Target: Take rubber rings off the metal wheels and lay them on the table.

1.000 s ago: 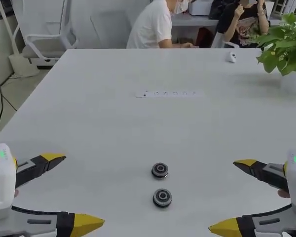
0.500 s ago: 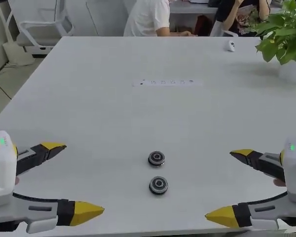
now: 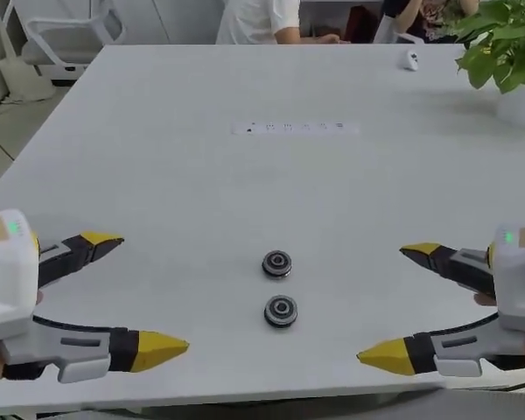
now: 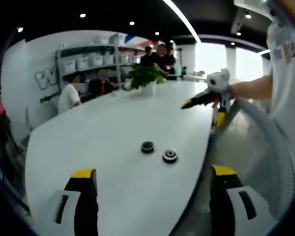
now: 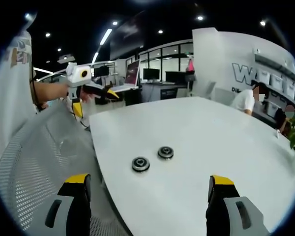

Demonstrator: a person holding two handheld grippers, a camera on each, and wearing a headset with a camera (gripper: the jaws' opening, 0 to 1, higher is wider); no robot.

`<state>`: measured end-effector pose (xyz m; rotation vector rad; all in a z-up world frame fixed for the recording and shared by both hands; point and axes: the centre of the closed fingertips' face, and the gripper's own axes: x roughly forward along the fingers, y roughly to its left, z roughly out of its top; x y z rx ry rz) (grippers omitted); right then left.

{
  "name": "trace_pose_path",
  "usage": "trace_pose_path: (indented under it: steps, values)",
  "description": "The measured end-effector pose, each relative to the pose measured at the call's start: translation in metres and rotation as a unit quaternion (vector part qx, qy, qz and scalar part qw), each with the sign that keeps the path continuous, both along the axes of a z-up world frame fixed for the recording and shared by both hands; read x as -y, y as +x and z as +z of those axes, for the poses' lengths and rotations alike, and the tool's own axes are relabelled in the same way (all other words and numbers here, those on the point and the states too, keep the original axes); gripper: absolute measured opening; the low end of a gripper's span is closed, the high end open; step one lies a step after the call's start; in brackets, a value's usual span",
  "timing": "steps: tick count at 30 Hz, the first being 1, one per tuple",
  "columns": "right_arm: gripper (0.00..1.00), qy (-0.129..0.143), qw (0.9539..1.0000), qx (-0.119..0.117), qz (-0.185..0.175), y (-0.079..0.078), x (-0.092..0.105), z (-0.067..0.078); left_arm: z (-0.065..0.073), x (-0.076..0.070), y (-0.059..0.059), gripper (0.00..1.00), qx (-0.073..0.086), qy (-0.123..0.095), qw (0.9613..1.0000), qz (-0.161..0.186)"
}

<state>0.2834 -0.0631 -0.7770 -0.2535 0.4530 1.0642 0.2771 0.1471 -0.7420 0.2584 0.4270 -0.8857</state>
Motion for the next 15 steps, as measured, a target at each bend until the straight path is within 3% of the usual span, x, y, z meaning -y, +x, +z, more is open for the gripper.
trace_pose_path:
  steps: [8,11,15]
  values:
    - [0.99,-0.002,0.9998,0.001,0.019,0.016,-0.007,-0.008,-0.003,0.010,0.015,0.91,-0.002,-0.007,0.9999,-0.014]
    - [0.89,-0.006,0.9996,0.004,0.029,0.019,-0.008,-0.008,-0.005,0.014,0.019,0.89,0.002,0.001,0.9997,-0.024]
    - [0.88,-0.010,0.9992,0.007,0.037,0.024,-0.012,-0.010,-0.005,0.018,0.024,0.86,0.003,0.003,0.9995,-0.033]
